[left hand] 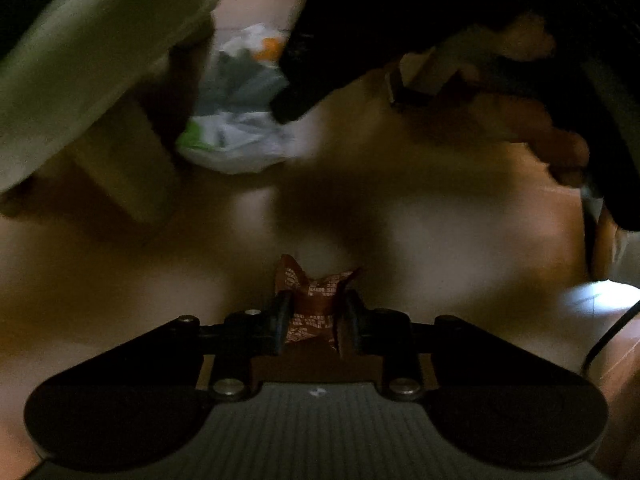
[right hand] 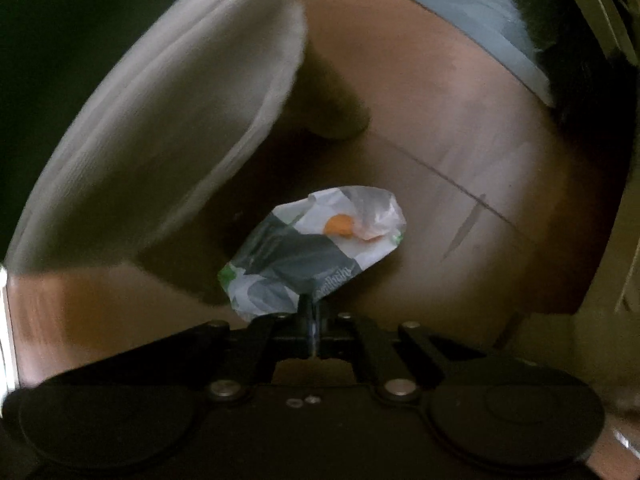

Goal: Collect trash
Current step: 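Grasp the red snack wrapper with the left tool while the right tool grasps the white-green plastic bag, then carry the red wrapper and plastic bag with both tools over the wastebasket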

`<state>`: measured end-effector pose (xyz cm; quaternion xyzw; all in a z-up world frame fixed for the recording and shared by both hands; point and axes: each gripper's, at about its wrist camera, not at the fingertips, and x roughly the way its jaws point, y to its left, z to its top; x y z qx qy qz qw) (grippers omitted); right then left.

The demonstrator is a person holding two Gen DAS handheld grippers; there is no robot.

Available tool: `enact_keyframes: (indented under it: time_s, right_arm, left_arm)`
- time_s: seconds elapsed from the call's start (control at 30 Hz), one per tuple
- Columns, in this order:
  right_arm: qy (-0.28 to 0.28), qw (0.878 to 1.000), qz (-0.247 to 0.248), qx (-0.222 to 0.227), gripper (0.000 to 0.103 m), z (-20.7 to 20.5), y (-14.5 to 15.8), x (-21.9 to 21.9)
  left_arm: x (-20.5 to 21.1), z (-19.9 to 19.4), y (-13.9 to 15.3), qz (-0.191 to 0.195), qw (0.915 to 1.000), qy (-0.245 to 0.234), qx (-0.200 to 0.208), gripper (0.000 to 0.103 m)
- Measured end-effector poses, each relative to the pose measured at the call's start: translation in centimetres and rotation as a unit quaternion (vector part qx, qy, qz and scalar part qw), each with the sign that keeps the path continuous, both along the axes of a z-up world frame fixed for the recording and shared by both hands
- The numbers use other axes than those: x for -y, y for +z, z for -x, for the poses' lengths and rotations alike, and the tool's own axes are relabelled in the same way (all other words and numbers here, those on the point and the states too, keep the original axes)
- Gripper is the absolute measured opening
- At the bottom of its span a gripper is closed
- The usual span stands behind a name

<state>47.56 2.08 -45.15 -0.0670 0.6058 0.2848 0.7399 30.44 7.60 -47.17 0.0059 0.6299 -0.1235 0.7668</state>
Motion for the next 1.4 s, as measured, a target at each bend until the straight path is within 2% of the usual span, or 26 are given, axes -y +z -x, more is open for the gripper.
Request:
enact_keyframes:
  time_s: [0.17, 0.33, 0.5, 0.6, 0.73, 0.87, 1.07, 1.2, 1.4]
  right_arm:
    - [0.014, 1.0, 0.019, -0.003, 0.0, 3.1, 0.9, 0.5]
    - [0.028, 0.999, 0.042, -0.01, 0.0, 7.2, 1.9, 0.8]
    - [0.032, 0.997, 0.062, -0.024, 0.0, 12.0, 3.3, 1.5]
    - [0.032, 0.996, 0.075, -0.036, 0.0, 15.3, 4.6, 2.3]
    - [0.047, 0.995, 0.085, -0.033, 0.0, 18.6, 6.9, 2.5]
    - [0.053, 0.995, 0.08, -0.005, 0.0, 19.8, 10.7, 1.9]
    - [0.042, 0.996, 0.051, 0.059, 0.0, 20.8, 17.6, 1.7]
    - [0.03, 0.994, 0.023, 0.101, 0.0, 20.8, 22.7, 2.0]
    - [0.051, 0.984, -0.002, 0.17, 0.0, 22.2, 30.4, 1.9]
  left_arm:
    - [-1.7, 1.3, 1.4, 0.003, 1.0, 0.003, -0.001, 0.027]
    - [-3.2, 2.7, 3.3, -0.012, 0.9997, -0.006, 0.019, 0.027]
    - [-5.3, 4.5, 4.7, -0.031, 0.9988, 0.026, 0.027, 0.028]
    - [-6.7, 5.3, 5.7, -0.04, 0.9966, 0.063, 0.036, 0.028]
    - [-9.2, 6.6, 8.8, -0.048, 0.9912, 0.11, 0.056, 0.028]
    - [-11.6, 7.5, 12.8, -0.048, 0.98, 0.172, 0.087, 0.028]
    - [-14.0, 8.0, 20.0, -0.051, 0.9592, 0.233, 0.152, 0.028]
    - [-15.1, 8.9, 25.7, -0.043, 0.9452, 0.255, 0.199, 0.028]
    - [-15.2, 10.2, 33.8, -0.02, 0.9283, 0.266, 0.259, 0.028]
